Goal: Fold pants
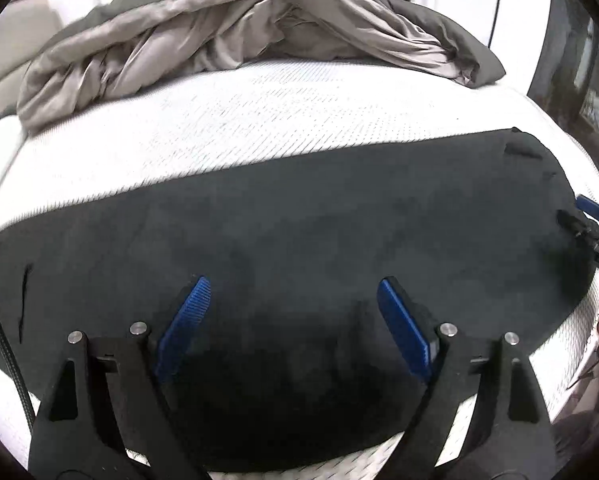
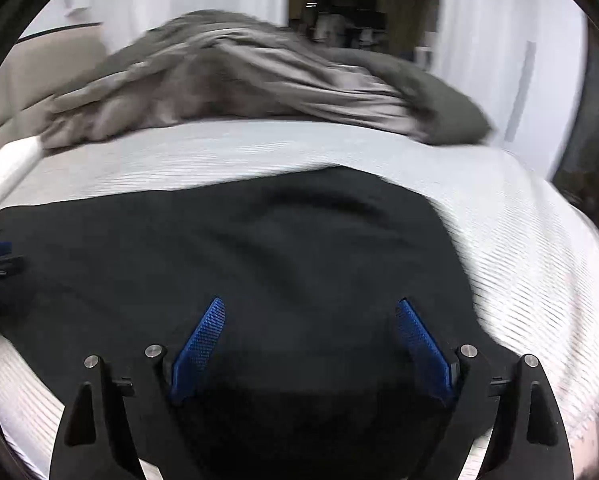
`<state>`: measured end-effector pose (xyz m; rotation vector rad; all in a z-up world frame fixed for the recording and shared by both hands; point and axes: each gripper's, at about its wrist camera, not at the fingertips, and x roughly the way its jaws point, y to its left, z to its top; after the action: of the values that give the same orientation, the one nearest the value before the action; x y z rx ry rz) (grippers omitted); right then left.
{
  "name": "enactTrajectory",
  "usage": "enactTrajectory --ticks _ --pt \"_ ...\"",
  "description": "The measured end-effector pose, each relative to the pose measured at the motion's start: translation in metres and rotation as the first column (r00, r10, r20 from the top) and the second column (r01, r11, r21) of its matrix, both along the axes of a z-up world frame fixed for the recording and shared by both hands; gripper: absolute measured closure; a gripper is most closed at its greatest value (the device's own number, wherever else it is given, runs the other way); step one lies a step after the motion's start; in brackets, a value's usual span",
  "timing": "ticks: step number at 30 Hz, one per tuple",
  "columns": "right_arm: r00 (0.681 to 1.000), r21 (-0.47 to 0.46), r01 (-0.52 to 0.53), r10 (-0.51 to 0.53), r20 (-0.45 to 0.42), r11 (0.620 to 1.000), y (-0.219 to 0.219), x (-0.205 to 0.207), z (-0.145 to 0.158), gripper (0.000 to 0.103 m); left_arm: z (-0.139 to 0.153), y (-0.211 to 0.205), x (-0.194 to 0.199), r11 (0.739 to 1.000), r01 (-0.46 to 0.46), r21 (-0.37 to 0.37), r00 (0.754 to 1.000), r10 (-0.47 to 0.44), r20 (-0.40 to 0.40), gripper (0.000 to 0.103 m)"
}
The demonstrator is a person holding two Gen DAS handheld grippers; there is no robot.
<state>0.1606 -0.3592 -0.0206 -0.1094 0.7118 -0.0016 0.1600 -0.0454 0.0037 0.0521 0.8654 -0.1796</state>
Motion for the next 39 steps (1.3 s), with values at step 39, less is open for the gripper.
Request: enactTrajectory --ticks 39 --pt "0.989 -0.190 -0.013 -0.016 -0.149 0.982 0.029 0.100 -0.043 0.012 -0.044 0.039 0.125 0.996 -0.061 -0.071 0.988 0.050 -0.143 0.012"
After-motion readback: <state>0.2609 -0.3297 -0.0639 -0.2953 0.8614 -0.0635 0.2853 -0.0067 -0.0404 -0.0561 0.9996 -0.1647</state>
